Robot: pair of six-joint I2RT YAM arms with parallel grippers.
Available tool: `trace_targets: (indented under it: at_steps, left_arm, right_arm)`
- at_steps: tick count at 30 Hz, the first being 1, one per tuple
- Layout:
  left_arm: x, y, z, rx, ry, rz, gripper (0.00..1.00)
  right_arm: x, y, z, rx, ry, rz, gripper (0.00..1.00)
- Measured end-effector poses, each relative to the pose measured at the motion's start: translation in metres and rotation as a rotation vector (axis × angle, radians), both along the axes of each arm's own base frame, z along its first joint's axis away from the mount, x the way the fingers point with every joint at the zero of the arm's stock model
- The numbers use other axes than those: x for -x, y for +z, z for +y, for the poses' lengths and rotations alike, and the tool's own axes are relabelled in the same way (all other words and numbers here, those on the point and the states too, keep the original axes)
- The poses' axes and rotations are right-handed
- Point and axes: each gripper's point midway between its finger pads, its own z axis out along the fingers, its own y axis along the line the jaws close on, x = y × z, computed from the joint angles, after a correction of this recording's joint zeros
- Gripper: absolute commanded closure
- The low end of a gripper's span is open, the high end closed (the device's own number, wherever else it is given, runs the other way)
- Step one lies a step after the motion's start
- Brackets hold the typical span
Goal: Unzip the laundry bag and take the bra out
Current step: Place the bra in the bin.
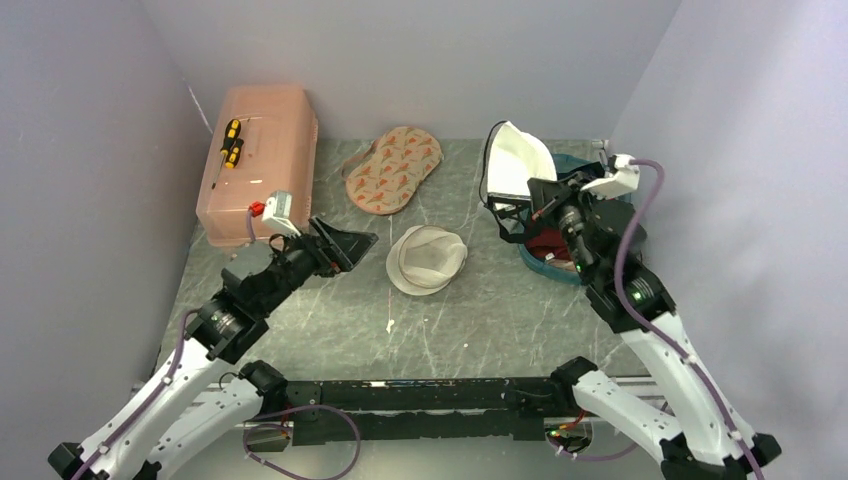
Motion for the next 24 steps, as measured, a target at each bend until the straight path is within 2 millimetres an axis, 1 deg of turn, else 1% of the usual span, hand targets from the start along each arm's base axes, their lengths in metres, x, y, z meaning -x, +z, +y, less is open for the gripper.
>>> trace_targets:
  at_steps: [4,6,8,10,12,13,14,15,16,18,22,24]
  left_arm:
    - [-0.008,-0.049,0.010,-0.111,0.077,0.161,0.06]
    - [-0.009,-0.069,0.012,-0.158,0.090,0.225,0.06]
    - [-0.007,-0.087,0.013,-0.186,0.090,0.269,0.06]
    - [-0.004,-0.100,0.014,-0.199,0.089,0.297,0.06]
    - [-0.001,-0.113,0.015,-0.204,0.087,0.325,0.06]
    - [0.001,-0.119,0.016,-0.205,0.087,0.339,0.06]
    - [0.003,-0.126,0.017,-0.207,0.089,0.353,0.06]
    - [0.004,-0.131,0.018,-0.208,0.088,0.365,0.06]
    - [0.006,-0.135,0.018,-0.209,0.088,0.380,0.06]
    - [0.010,-0.140,0.019,-0.206,0.086,0.396,0.06]
    - [0.014,-0.141,0.020,-0.191,0.081,0.399,0.06]
    - [0.015,-0.142,0.019,-0.185,0.077,0.406,0.06]
  right_arm:
    - [-0.026,-0.021,-0.019,0.038,-0.155,0.062,1.00]
    - [-0.033,-0.025,-0.033,0.047,-0.226,0.076,1.00]
    - [-0.042,-0.025,-0.052,0.041,-0.298,0.085,1.00]
    - [-0.054,-0.021,-0.077,0.013,-0.373,0.091,1.00]
    - [-0.066,-0.024,-0.114,-0.039,-0.473,0.103,1.00]
    - [-0.070,-0.030,-0.131,-0.063,-0.516,0.115,1.00]
    - [-0.074,-0.038,-0.146,-0.085,-0.553,0.126,1.00]
    - [-0.075,-0.046,-0.157,-0.104,-0.580,0.138,1.00]
    - [-0.077,-0.058,-0.167,-0.126,-0.599,0.151,1.00]
    - [-0.077,-0.091,-0.184,-0.166,-0.632,0.200,1.00]
    - [-0.078,-0.151,-0.206,-0.248,-0.645,0.291,1.00]
    - [-0.082,-0.172,-0.212,-0.291,-0.633,0.322,1.00]
